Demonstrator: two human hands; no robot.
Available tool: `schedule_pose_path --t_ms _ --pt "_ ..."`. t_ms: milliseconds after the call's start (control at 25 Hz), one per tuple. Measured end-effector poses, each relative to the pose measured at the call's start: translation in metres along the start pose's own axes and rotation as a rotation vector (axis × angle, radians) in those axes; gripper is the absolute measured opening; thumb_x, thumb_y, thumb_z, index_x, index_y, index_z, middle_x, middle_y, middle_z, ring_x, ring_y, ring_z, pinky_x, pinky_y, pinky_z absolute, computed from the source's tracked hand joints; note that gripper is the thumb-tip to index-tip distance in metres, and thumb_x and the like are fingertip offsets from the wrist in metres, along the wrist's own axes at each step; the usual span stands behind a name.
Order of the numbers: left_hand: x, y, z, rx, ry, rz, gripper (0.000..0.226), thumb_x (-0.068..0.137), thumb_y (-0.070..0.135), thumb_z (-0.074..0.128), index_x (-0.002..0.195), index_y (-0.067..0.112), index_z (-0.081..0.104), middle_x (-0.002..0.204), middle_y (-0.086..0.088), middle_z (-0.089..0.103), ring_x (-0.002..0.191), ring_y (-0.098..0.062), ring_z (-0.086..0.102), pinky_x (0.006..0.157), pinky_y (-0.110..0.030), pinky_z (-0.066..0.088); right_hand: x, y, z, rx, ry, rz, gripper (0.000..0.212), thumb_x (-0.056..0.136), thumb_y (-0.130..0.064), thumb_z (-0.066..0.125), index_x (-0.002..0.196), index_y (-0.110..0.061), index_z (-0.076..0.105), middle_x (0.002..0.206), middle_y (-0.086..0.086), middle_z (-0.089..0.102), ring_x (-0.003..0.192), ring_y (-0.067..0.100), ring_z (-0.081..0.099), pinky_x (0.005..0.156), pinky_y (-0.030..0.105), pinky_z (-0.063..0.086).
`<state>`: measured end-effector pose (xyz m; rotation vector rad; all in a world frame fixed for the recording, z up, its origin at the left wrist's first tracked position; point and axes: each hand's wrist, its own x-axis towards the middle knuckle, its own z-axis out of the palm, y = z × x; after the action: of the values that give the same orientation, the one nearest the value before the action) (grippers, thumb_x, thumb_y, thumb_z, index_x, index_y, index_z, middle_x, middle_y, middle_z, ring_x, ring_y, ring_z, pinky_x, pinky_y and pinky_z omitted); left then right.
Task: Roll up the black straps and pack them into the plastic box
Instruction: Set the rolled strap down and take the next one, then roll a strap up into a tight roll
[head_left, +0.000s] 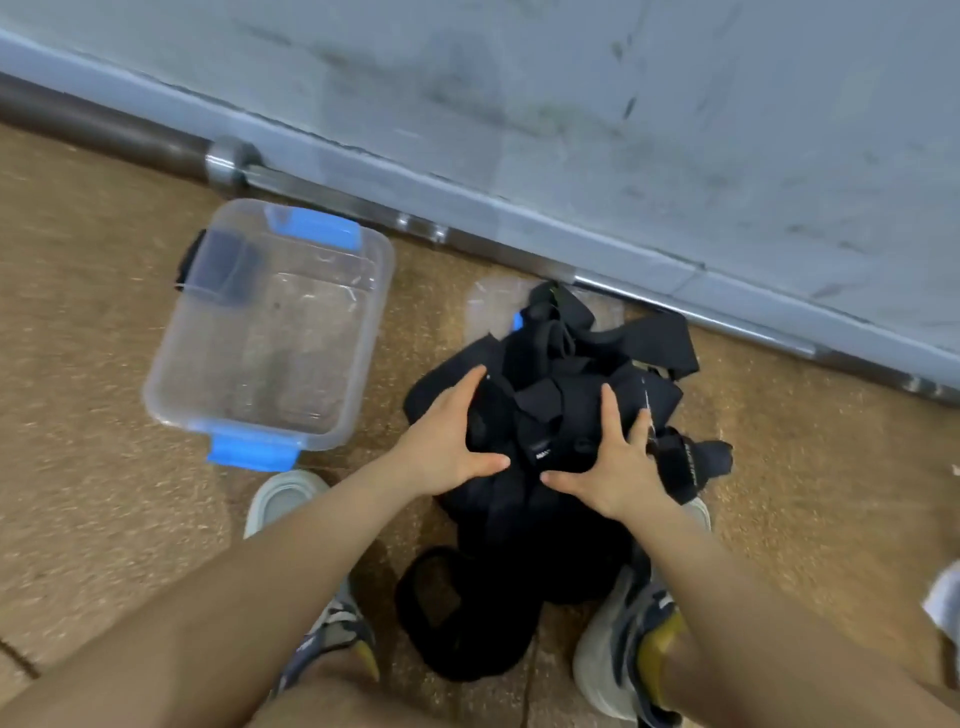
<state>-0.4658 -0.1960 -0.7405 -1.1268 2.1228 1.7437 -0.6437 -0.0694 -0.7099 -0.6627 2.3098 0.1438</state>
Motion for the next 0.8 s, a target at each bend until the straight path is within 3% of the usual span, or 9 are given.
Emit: schedule_pose_path --t_ms 80,160,280,360,440,520,640,720,800 --pt "0.017 -0.001 0.016 0.045 0.045 -0.056 0.099 0.082 0.033 0.077 0.155 0.034 0.010 0.148 -0.006 0.043 0.132 -0.025 0.047 0.106 -0.036 0.042 0.011 0.013 0.012 0.037 0.084 -0.078 0.111 0.079 -0.044 0.080 0.150 -0.053 -0.004 0.163 0.016 -0.004 0.133 0.047 0.043 0.103 0.048 0.046" --pt "0.027 0.000 0.018 0.026 0.167 -0.052 0.066 0.088 0.019 0.070 0.145 0.031 0.040 0.131 -0.002 0.058 0.122 -0.023 0.056 0.100 -0.030 0.044 0.022 0.020 0.012 0.186 0.146 -0.118 0.081 0.086 -0.031 0.073 0.150 -0.046 0.026 0.153 0.016 0.032 0.119 0.038 0.057 0.098 0.041 0.049" --pt "0.018 0.016 0.000 -0.375 0.220 -0.087 0.037 0.090 0.003 0.064 0.114 0.030 0.066 0.116 0.002 0.070 0.114 -0.021 0.063 0.104 -0.037 0.046 0.023 0.014 -0.026 0.655 0.176 -0.106 0.028 0.084 -0.014 0.067 0.106 -0.030 0.070 0.102 0.002 0.073 0.097 0.027 0.068 0.085 0.038 0.056" --pt "-0.002 0.052 -0.018 -0.583 0.223 -0.071 0.034 0.091 0.000 0.063 0.108 0.029 0.069 0.111 -0.004 0.073 0.108 -0.025 0.067 0.099 -0.044 0.051 -0.001 0.005 -0.077 0.933 0.134 -0.104 0.018 0.083 -0.004 0.064 0.078 -0.022 0.069 0.071 -0.003 0.070 0.070 0.019 0.067 0.063 0.028 0.056" --pt "-0.027 0.092 -0.035 -0.587 0.259 0.013 0.032 0.093 0.000 0.061 0.109 0.027 0.067 0.107 -0.006 0.074 0.102 -0.026 0.069 0.090 -0.042 0.055 -0.040 -0.003 -0.136 1.111 0.131 -0.180 0.017 0.083 0.000 0.062 0.074 -0.014 0.066 0.063 0.001 0.065 0.056 0.016 0.060 0.052 0.022 0.049" --pt "-0.064 0.130 -0.052 -0.495 0.268 0.085 0.034 0.095 0.001 0.059 0.117 0.025 0.064 0.104 -0.002 0.074 0.099 -0.022 0.070 0.084 -0.038 0.057 -0.093 -0.002 -0.197 1.252 0.182 -0.273 0.016 0.083 -0.001 0.061 0.074 -0.014 0.061 0.066 0.006 0.063 0.055 0.018 0.060 0.054 0.025 0.049" --pt "-0.126 0.186 -0.074 -0.365 0.198 0.093 0.039 0.096 0.009 0.060 0.133 0.023 0.054 0.124 -0.004 0.067 0.109 -0.022 0.066 0.095 -0.047 0.053 -0.181 0.012 -0.268 1.334 0.252 -0.449 0.013 0.084 -0.005 0.062 0.076 -0.015 0.058 0.073 0.008 0.063 0.065 0.022 0.061 0.063 0.031 0.050" --pt "-0.177 0.236 -0.084 -0.249 0.371 0.213 0.044 0.094 0.015 0.063 0.134 0.030 0.051 0.133 -0.001 0.057 0.120 -0.021 0.058 0.103 -0.043 0.047 -0.240 0.023 -0.294 1.398 0.263 -0.578 0.009 0.084 -0.007 0.061 0.082 -0.016 0.059 0.076 0.006 0.065 0.069 0.022 0.063 0.067 0.032 0.050" --pt "-0.235 0.296 -0.082 -0.362 0.493 0.469 0.031 0.092 0.031 0.064 0.124 0.032 0.059 0.126 -0.001 0.063 0.120 -0.019 0.059 0.101 -0.039 0.046 -0.289 0.031 -0.307 1.449 0.276 -0.681 0.012 0.084 -0.008 0.061 0.085 -0.020 0.063 0.076 0.002 0.068 0.070 0.021 0.063 0.068 0.033 0.048"
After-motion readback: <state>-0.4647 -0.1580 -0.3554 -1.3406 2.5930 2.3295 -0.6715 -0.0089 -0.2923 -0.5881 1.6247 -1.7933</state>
